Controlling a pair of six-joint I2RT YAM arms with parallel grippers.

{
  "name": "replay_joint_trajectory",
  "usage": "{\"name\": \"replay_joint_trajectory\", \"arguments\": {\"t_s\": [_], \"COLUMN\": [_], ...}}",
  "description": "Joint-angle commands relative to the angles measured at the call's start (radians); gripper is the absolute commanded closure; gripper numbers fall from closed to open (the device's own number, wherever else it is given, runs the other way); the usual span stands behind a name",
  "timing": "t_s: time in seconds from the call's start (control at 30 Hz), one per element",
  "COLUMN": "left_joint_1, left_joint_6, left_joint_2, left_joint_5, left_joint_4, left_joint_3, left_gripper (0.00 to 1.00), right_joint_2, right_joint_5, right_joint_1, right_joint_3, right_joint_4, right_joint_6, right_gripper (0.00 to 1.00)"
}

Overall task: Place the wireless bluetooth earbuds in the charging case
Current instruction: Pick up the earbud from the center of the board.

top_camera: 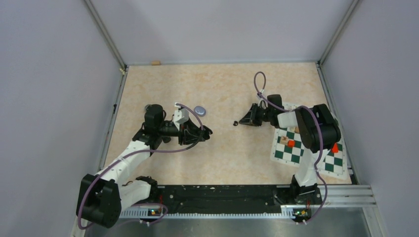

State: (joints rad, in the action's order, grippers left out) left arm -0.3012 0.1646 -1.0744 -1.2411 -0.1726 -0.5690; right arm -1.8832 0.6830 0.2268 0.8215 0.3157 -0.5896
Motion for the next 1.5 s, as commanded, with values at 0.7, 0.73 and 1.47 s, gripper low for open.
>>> {"name": "replay_joint_trajectory", "arguments": {"t_s": [0.7,0.73,1.47], "left_joint_1": [0.001,0.001,0.001], "left_joint_6": [0.042,0.042,0.042], "left_joint_2": [-0.009,-0.009,-0.007], "left_joint_5": [-0.008,-0.008,-0.004], "left_joint_4": [0.005,0.007,0.008], "left_joint_3": [-0.040,-0.039,-0.040], "left_gripper": [1.00,1.00,1.00], "right_joint_2": [-0.070,-0.071,-0.073], "right_joint_5": [-0.020,-0.021,0.049], "right_joint_1": [0.043,0.045,0.058], "right_joint_3": [0.051,0.052,0.067], "right_joint_4": [-0.062,-0.064,-0.016], "right_joint_6": [0.019,0.021,0.005], "right_gripper": [0.82,0.82,0.93]}}
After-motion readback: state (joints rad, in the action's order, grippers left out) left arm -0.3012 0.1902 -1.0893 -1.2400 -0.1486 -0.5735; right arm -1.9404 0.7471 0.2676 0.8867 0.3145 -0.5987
